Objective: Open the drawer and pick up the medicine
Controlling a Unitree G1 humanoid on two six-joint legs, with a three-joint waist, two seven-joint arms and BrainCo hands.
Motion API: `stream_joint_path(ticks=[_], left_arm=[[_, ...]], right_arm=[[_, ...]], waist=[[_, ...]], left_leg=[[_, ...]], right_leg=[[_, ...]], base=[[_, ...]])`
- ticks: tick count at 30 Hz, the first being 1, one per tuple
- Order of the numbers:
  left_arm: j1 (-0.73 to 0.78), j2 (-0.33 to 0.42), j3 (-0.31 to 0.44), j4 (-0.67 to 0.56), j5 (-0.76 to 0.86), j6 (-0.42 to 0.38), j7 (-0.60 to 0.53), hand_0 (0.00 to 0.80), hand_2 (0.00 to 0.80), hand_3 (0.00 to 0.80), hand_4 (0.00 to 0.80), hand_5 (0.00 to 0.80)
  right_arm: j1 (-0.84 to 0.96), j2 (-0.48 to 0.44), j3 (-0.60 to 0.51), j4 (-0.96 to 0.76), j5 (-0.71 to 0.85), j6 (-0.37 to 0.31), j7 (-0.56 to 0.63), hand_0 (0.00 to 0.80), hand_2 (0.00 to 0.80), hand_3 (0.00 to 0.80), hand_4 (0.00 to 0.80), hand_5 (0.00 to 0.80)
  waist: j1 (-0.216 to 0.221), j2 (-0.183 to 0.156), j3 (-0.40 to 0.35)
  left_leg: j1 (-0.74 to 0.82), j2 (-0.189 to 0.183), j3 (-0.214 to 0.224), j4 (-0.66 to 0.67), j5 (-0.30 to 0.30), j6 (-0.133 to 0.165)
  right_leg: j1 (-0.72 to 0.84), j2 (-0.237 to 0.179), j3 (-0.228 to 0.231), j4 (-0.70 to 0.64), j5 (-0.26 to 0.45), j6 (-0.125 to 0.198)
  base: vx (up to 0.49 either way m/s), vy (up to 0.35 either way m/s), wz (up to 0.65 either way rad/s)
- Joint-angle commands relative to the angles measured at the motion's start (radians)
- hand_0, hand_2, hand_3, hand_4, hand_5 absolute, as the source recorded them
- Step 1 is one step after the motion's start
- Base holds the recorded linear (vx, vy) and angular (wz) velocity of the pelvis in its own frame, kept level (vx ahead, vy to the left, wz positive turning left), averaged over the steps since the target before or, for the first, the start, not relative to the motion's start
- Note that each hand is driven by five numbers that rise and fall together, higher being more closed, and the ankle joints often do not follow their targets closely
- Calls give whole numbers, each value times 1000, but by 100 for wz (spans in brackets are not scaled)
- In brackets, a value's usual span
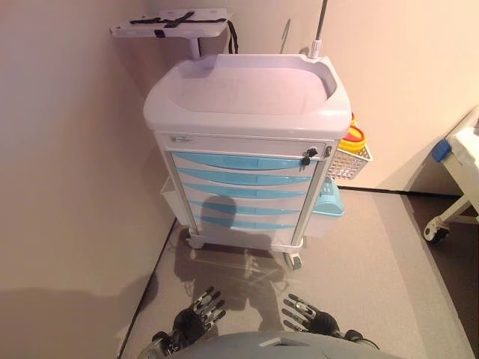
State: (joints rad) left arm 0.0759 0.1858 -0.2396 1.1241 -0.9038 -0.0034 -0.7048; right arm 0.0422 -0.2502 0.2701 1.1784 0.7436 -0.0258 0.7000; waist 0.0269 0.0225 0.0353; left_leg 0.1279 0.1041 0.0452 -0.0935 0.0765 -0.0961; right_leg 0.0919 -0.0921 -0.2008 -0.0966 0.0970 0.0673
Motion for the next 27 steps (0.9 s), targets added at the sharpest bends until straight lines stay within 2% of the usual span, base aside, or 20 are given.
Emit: stream_joint_path(ticks=[1, 15, 27], left_arm=[[-90, -32, 8, 61, 12, -26, -19, 0, 0, 0, 0, 0], [-85, -35, 14, 54, -18, -57, -13, 0, 0, 0, 0, 0], [-85, -33, 13, 52, -40, -35, -32, 0, 0, 0, 0, 0]], right_arm=[[-67, 45, 1, 45, -11, -10, 3, 0, 0, 0, 0, 0], [-65, 49, 3, 42, -13, -8, 1, 0, 0, 0, 0, 0], [-69, 44, -3, 46, -14, -8, -3, 0, 0, 0, 0, 0]], waist=[[16, -28, 44], [21, -30, 43], [22, -27, 50]], left_leg=[[-17, -95, -5, 6, -65, 35], [-15, -96, -10, 6, -65, 35], [-18, -98, -12, 6, -63, 37]], right_leg=[[30, 16, -19, 24, -60, 44], [33, 15, -21, 26, -61, 44], [29, 13, -22, 30, -61, 44]], base=[[0, 0, 0], [0, 0, 0], [0, 0, 0]])
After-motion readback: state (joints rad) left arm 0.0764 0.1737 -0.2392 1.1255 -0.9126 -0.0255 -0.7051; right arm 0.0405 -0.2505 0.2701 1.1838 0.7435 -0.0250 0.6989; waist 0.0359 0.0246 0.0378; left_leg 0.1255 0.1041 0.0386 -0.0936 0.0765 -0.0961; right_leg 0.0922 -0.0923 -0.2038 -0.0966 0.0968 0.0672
